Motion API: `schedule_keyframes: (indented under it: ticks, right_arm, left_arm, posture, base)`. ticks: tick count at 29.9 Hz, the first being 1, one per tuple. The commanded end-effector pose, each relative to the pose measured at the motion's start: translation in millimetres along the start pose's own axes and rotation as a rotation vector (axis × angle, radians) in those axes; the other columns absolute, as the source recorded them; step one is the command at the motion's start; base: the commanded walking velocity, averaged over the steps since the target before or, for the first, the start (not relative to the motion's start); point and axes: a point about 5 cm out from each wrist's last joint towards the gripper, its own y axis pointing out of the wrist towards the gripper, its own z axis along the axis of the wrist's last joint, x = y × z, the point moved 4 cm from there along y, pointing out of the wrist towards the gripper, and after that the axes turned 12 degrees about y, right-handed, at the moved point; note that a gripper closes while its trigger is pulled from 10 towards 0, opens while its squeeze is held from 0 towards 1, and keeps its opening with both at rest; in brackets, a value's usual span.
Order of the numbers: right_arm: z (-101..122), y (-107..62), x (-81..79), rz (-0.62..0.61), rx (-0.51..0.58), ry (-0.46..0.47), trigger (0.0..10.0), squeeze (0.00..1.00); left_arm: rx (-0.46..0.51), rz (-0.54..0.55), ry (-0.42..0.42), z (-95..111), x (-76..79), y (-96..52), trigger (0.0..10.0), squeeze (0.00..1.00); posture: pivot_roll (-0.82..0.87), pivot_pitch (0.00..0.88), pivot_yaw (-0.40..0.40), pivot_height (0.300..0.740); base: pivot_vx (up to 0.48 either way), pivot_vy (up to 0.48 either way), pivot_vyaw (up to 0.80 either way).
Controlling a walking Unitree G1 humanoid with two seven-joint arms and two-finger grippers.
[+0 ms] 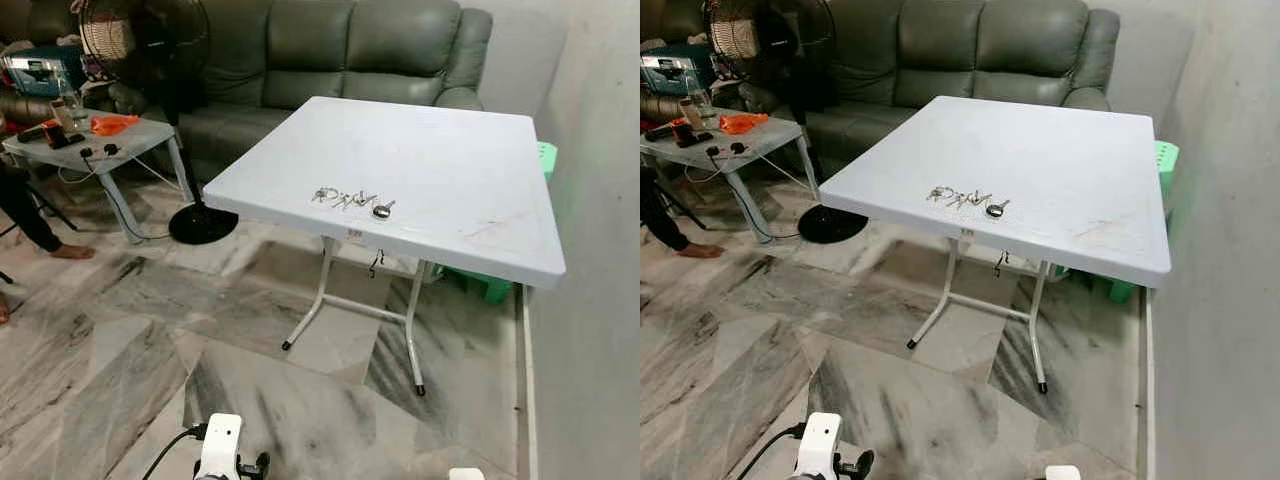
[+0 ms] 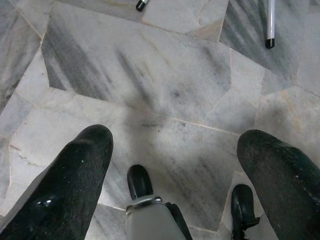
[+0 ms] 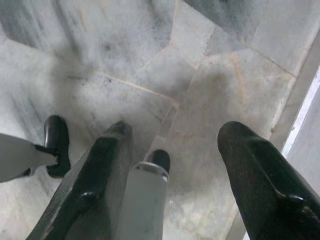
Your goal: Hang keys on a hook
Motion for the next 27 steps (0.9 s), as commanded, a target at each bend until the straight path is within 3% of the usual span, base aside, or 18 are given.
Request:
schedule_keyframes:
  ticks: [1,9,16,21,27]
  right_arm:
    - [4.8,1.4,-3.7,0.003,0.020,0.010,10.0,0.00]
    - [19.9,3.8,-7.5,0.025,0.068,0.003,10.0,0.00]
    - [45.1,5.4,-14.7,0.075,0.163,0.005,10.0,0.00]
    - [73.1,4.4,-26.9,0.151,0.278,0.002,10.0,0.00]
    - [117.6,-2.6,-43.9,0.237,0.470,0.029,10.0,0.00]
  left_arm:
    - [0.009,0.013,0.011,3.9,-5.0,0.4,10.0,0.00]
    - [0.057,0.020,0.012,17.9,-5.8,2.8,10.0,0.00]
    - [0.175,0.012,0.023,46.9,-4.4,5.3,10.0,0.00]
    - [0.277,-0.021,-0.056,71.0,-8.1,5.0,10.0,0.00]
    - [0.426,0.009,-0.058,105.7,-17.9,0.6,10.0,0.00]
  posture:
    - [-0.06,0.000,0.019,0.740]
    - [-0.06,0.000,0.017,0.740]
    - [-0.05,0.000,0.004,0.740]
    - [-0.04,0.000,-0.003,0.740]
    - [-0.04,0.000,-0.002,0.740]
  base:
    - [0.000,0.000,0.00]
    - [0.000,0.000,0.00]
    - [0.000,0.000,0.00]
    - [0.000,0.000,0.00]
    - [0.000,0.000,0.00]
